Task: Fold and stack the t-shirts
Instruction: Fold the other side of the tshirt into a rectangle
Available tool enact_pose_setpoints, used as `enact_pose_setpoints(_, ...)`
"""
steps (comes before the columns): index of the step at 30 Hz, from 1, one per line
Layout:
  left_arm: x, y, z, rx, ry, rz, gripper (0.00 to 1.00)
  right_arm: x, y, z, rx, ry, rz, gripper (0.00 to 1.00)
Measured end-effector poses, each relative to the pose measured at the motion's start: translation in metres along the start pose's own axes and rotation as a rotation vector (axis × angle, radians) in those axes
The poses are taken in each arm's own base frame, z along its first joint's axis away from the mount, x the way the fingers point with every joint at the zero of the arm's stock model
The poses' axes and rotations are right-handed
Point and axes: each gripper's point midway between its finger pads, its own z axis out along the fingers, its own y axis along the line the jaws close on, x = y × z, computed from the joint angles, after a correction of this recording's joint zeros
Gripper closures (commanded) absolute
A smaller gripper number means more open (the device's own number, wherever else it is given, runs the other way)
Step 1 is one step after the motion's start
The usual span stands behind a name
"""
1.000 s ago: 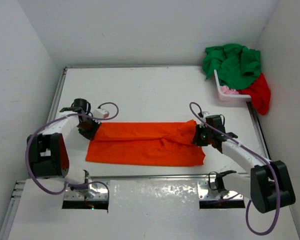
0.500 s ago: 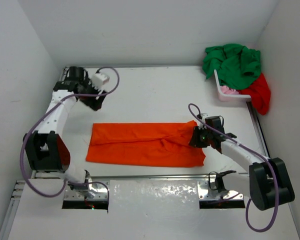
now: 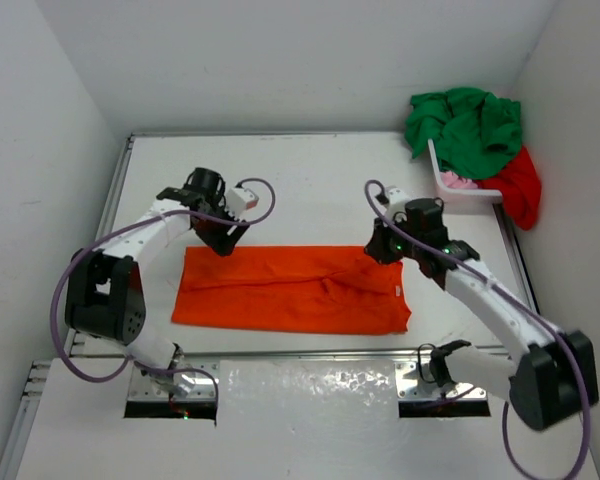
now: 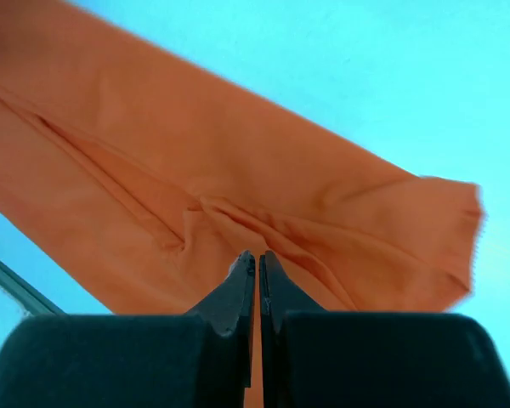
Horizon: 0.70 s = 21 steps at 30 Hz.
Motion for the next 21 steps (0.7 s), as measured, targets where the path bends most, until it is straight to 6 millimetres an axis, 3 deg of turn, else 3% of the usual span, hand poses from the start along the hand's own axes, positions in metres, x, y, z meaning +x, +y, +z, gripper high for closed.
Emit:
enact_pose_setpoints(2,0.026,-0.001,0.007,-0.013,0.072,-0.027,0.36,0.007,0.005,0.025,-0.023,0.067,-0.002,1.00)
enact_pose_setpoints(4,0.039,-0.001,0.011,-0.023,0.103,-0.042,0.36,0.025,-0.002,0.047,-0.012,0.146,0.022,1.00)
enact_pose_setpoints(7,0.051,0.005,0.014,-0.048,0.118,-0.067,0.36,0.052,-0.014,0.066,0.022,0.246,0.054,1.00)
enact_pose_setpoints(10,0.063,0.010,0.018,-0.067,0.133,-0.090,0.36,0.063,-0.019,0.079,0.027,0.295,0.058,1.00)
enact_pose_setpoints(16,0.074,0.011,0.028,-0.066,0.159,-0.116,0.37,0.078,-0.004,0.083,-0.051,0.313,0.038,1.00)
enact_pose_setpoints(21,0.077,0.012,0.034,-0.061,0.169,-0.126,0.37,0.104,0.014,0.068,-0.121,0.323,0.039,1.00)
